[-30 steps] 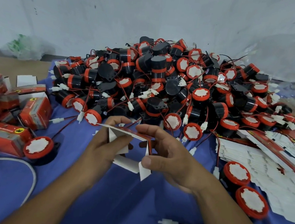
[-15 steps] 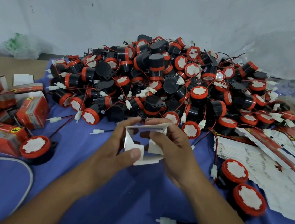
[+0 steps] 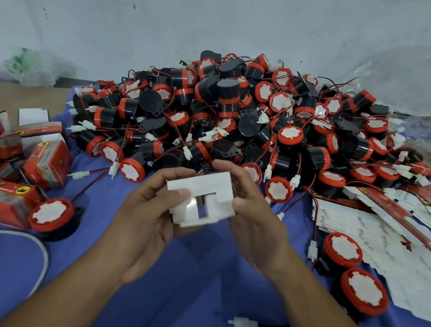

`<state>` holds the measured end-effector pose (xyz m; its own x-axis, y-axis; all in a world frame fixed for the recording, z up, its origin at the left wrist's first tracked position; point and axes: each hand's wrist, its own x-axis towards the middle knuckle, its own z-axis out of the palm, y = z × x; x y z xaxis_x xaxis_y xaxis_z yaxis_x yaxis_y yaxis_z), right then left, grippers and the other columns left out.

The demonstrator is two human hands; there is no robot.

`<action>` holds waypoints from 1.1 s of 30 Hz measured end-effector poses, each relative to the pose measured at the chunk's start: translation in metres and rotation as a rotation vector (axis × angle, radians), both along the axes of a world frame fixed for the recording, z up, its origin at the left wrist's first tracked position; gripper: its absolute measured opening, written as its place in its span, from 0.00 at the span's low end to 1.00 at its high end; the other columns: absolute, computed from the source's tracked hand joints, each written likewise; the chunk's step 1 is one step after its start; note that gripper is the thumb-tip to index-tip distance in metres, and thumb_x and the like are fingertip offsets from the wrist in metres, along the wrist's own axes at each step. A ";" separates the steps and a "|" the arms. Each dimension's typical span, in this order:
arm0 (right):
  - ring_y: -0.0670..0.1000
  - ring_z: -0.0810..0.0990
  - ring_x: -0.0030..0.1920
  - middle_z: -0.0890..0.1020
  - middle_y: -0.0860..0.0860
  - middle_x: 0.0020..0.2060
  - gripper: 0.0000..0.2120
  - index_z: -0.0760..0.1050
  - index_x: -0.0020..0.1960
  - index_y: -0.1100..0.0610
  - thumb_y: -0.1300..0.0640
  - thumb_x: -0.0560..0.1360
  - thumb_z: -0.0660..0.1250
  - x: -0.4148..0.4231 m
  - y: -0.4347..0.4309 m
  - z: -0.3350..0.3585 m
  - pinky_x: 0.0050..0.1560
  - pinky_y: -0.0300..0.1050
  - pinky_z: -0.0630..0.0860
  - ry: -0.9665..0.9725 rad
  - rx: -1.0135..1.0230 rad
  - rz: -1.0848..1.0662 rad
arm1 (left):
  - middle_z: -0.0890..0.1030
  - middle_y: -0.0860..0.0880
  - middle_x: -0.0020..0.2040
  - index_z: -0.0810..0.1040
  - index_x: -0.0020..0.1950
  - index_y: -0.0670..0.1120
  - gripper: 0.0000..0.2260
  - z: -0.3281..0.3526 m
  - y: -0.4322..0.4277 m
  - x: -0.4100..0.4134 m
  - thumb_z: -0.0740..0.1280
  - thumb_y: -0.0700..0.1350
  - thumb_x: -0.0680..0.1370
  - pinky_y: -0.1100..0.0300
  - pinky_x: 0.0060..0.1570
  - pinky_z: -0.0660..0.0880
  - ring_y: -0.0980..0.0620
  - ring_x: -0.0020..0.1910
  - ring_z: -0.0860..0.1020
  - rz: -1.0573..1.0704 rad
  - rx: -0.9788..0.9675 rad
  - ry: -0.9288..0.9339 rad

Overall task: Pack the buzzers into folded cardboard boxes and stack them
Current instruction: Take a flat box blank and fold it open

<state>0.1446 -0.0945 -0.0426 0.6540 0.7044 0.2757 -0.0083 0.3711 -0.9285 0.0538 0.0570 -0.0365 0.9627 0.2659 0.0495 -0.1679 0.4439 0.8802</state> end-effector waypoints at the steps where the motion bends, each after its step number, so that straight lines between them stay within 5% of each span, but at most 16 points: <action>1: 0.49 0.77 0.60 0.79 0.47 0.57 0.32 0.72 0.68 0.48 0.46 0.64 0.71 0.000 0.000 0.000 0.60 0.45 0.75 -0.008 -0.029 -0.008 | 0.84 0.41 0.54 0.85 0.50 0.48 0.10 0.000 0.001 0.001 0.69 0.40 0.71 0.51 0.41 0.82 0.41 0.50 0.84 0.023 -0.026 -0.002; 4: 0.43 0.77 0.63 0.76 0.41 0.64 0.27 0.67 0.71 0.45 0.44 0.74 0.69 -0.004 0.001 -0.002 0.60 0.40 0.76 -0.174 -0.124 -0.168 | 0.85 0.42 0.53 0.85 0.51 0.48 0.10 0.001 -0.004 0.001 0.69 0.42 0.71 0.52 0.43 0.82 0.42 0.50 0.84 0.065 0.011 0.016; 7: 0.35 0.77 0.59 0.77 0.30 0.58 0.18 0.70 0.68 0.43 0.47 0.79 0.63 -0.004 0.000 -0.005 0.54 0.31 0.75 -0.250 -0.121 -0.316 | 0.83 0.49 0.54 0.83 0.55 0.54 0.13 -0.001 -0.010 -0.002 0.71 0.48 0.71 0.52 0.45 0.83 0.45 0.53 0.83 0.052 0.176 0.033; 10: 0.41 0.80 0.55 0.81 0.36 0.55 0.19 0.77 0.64 0.44 0.40 0.76 0.64 0.000 -0.001 -0.006 0.52 0.42 0.79 -0.189 -0.100 -0.429 | 0.81 0.56 0.47 0.75 0.61 0.67 0.14 0.002 -0.011 -0.008 0.67 0.57 0.77 0.60 0.37 0.81 0.52 0.42 0.84 0.044 0.664 0.018; 12: 0.45 0.81 0.54 0.83 0.42 0.54 0.14 0.81 0.59 0.47 0.44 0.77 0.64 0.003 -0.003 -0.006 0.53 0.48 0.79 -0.120 -0.094 -0.458 | 0.78 0.57 0.38 0.70 0.64 0.72 0.15 0.004 -0.007 -0.010 0.63 0.65 0.78 0.66 0.32 0.74 0.57 0.32 0.78 0.118 1.100 -0.050; 14: 0.51 0.81 0.56 0.84 0.47 0.56 0.13 0.84 0.54 0.52 0.47 0.77 0.64 0.006 -0.004 -0.005 0.57 0.58 0.79 -0.081 -0.100 -0.416 | 0.74 0.60 0.40 0.70 0.61 0.70 0.16 0.006 0.000 -0.011 0.63 0.66 0.74 0.71 0.38 0.69 0.61 0.37 0.73 0.206 1.337 -0.154; 17: 0.51 0.82 0.56 0.85 0.49 0.56 0.15 0.85 0.47 0.54 0.44 0.75 0.67 0.004 -0.005 -0.005 0.55 0.57 0.78 -0.091 -0.104 -0.264 | 0.67 0.63 0.59 0.67 0.60 0.60 0.23 0.005 0.001 -0.012 0.69 0.65 0.69 0.74 0.55 0.65 0.64 0.59 0.70 0.143 1.293 -0.197; 20: 0.48 0.84 0.50 0.86 0.48 0.49 0.11 0.85 0.50 0.47 0.44 0.74 0.68 -0.006 0.000 -0.005 0.50 0.44 0.80 -0.177 -0.141 -0.164 | 0.59 0.62 0.74 0.59 0.73 0.59 0.36 0.000 -0.005 -0.013 0.73 0.61 0.71 0.71 0.67 0.61 0.61 0.75 0.60 -0.059 1.244 -0.295; 24: 0.51 0.83 0.55 0.83 0.49 0.56 0.23 0.79 0.58 0.48 0.37 0.69 0.71 -0.008 0.005 -0.008 0.57 0.54 0.81 -0.085 -0.199 -0.193 | 0.65 0.57 0.71 0.67 0.74 0.49 0.35 -0.002 -0.005 -0.010 0.71 0.63 0.72 0.70 0.64 0.66 0.61 0.70 0.67 0.117 1.421 -0.345; 28: 0.48 0.81 0.61 0.76 0.43 0.66 0.37 0.69 0.69 0.42 0.30 0.64 0.73 -0.008 0.008 -0.009 0.59 0.53 0.80 -0.002 -0.316 -0.082 | 0.69 0.50 0.64 0.72 0.70 0.42 0.34 -0.005 0.000 -0.009 0.69 0.61 0.71 0.77 0.57 0.66 0.62 0.57 0.67 0.384 1.466 -0.259; 33: 0.54 0.83 0.58 0.82 0.50 0.59 0.27 0.72 0.69 0.44 0.41 0.72 0.72 -0.010 0.006 -0.009 0.58 0.53 0.80 -0.001 -0.290 -0.009 | 0.72 0.43 0.62 0.73 0.67 0.37 0.32 -0.006 0.002 -0.004 0.69 0.59 0.72 0.74 0.58 0.66 0.58 0.59 0.67 0.487 1.512 -0.307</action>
